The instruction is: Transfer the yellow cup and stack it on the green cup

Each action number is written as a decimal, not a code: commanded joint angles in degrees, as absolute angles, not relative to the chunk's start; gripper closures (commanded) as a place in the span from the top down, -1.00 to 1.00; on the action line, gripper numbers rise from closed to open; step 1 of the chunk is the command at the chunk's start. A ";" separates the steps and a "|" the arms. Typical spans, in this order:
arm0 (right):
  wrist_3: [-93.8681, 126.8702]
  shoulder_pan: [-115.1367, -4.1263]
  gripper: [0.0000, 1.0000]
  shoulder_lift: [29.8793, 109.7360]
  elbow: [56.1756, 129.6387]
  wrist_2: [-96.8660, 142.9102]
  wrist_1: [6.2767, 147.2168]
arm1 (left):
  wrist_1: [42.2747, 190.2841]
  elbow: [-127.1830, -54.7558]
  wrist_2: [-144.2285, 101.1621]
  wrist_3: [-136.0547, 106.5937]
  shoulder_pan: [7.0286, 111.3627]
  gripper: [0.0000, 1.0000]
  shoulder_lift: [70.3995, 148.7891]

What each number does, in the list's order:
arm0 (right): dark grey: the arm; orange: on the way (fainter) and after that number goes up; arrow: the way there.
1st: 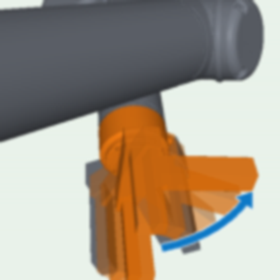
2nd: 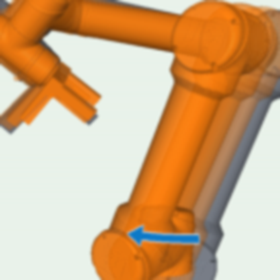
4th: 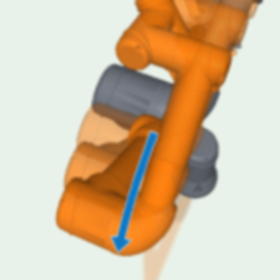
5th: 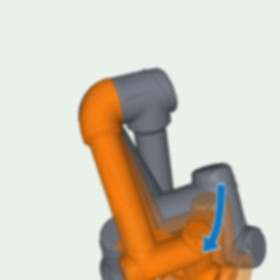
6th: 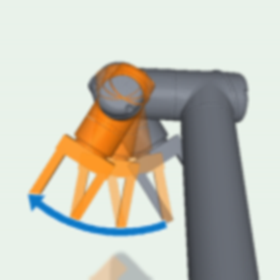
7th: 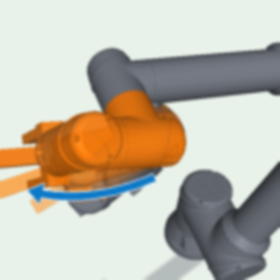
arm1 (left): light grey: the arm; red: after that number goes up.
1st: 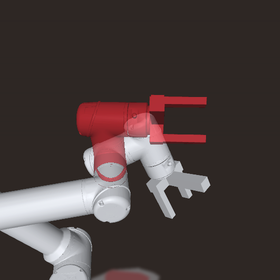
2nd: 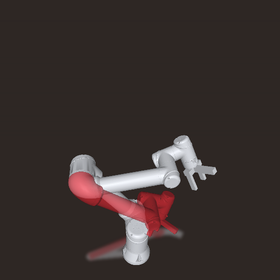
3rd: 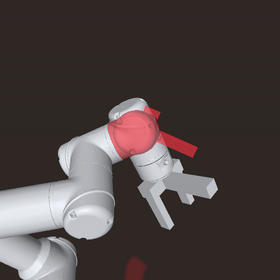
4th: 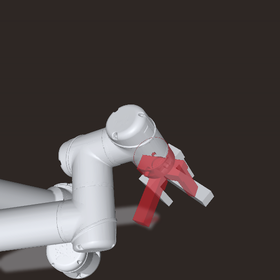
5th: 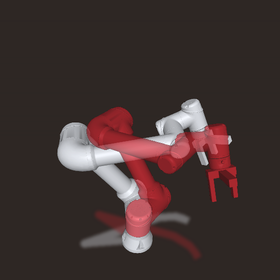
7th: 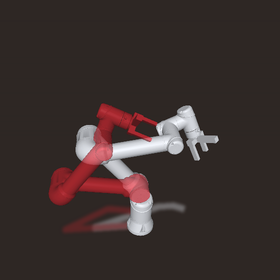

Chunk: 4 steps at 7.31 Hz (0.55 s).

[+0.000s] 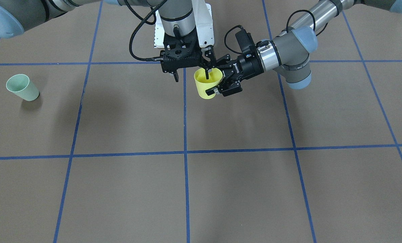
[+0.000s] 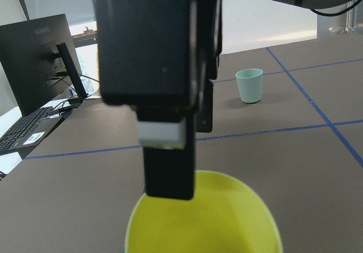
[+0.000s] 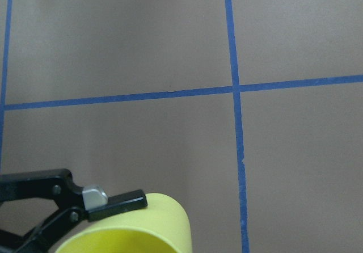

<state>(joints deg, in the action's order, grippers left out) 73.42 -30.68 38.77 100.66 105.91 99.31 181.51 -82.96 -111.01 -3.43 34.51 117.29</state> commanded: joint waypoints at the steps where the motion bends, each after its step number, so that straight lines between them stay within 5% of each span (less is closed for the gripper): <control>1: 73.04 -30.06 0.85 38.76 100.55 105.82 100.80 | 181.32 -82.97 -111.01 -3.43 34.45 -0.32 117.25; 2: 73.04 -29.62 0.49 38.93 100.46 105.73 100.90 | 181.32 -82.97 -111.01 -3.43 34.45 -0.32 117.25; 3: 73.04 -29.45 -0.28 38.76 100.46 105.12 100.90 | 181.32 -82.97 -111.01 -3.43 34.45 -0.32 117.25; 4: 73.04 -29.36 -0.66 38.41 100.37 105.03 100.81 | 181.32 -82.88 -110.92 -3.43 34.37 -0.32 117.25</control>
